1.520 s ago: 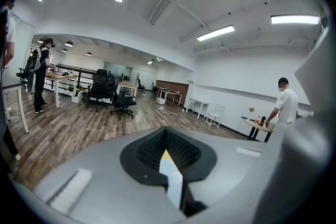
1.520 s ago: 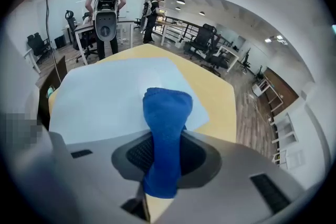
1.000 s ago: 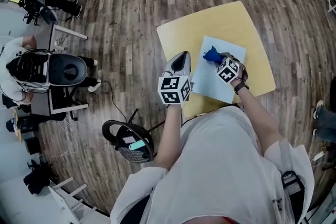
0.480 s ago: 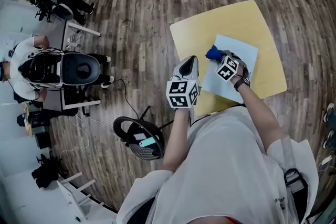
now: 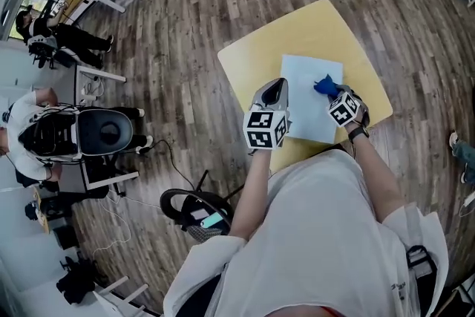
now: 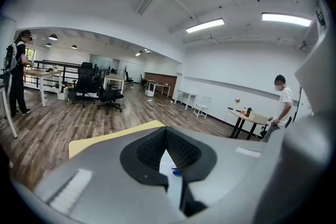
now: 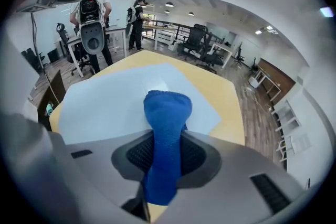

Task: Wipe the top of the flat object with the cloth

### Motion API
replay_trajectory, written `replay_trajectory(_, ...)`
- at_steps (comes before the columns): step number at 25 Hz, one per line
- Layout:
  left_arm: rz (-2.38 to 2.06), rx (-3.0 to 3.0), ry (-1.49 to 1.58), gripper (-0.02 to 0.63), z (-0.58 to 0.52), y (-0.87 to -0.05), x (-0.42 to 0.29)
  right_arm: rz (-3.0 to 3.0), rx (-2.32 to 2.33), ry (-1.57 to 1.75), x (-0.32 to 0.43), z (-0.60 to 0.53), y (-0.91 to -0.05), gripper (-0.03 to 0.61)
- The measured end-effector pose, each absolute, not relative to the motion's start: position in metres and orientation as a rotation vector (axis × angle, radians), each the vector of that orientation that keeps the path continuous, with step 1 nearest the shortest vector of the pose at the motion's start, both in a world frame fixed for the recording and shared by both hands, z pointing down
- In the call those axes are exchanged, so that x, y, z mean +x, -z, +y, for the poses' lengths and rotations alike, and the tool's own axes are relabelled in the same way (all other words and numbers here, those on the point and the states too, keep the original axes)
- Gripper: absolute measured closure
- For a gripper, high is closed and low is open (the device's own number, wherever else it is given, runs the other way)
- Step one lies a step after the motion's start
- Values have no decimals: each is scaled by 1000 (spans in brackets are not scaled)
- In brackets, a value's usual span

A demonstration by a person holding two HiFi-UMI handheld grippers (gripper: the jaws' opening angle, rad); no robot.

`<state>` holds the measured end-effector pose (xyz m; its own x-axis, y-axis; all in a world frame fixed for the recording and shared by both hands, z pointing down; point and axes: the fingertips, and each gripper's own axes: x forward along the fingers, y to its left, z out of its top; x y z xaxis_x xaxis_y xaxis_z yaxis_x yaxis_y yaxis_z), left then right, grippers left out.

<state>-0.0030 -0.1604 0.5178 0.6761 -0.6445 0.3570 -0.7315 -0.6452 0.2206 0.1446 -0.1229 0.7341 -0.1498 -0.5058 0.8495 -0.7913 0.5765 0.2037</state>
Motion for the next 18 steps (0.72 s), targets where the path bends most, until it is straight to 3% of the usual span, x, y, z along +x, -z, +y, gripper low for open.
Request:
replay_trajectory(9,-1056,2566,-363,608,-156,-525,15,-1766,1081,-408,164,-112,-738,482)
replay_trajectory(18,-1224,2483,-352,607,-154,-524,-35,-2001,833,-298,37,-143,-717,482)
